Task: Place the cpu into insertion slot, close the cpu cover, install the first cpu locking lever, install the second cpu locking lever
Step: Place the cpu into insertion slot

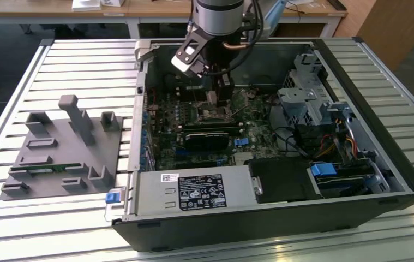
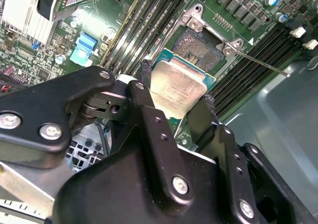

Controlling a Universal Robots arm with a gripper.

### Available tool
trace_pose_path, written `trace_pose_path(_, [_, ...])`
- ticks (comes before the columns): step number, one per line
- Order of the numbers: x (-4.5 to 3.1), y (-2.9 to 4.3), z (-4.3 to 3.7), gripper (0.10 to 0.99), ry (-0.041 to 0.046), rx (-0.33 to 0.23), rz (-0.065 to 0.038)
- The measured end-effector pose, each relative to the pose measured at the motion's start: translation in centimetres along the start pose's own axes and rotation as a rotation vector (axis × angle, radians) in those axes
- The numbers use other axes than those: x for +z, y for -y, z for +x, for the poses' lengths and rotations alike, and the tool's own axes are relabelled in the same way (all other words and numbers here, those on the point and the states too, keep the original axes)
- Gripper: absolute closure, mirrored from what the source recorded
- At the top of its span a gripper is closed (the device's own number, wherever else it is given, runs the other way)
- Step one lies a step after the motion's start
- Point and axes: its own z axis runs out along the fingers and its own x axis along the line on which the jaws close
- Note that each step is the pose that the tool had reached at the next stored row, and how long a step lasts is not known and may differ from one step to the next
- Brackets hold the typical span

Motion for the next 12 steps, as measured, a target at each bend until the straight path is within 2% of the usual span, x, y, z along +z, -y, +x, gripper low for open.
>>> trace_pose_path(7, [0.33,0.03,0.02,0.549,0.0005,0.0,0.0])
trace_pose_path(12, [0.93,0.04,0.51,0.549,0.0004,0.0,0.0])
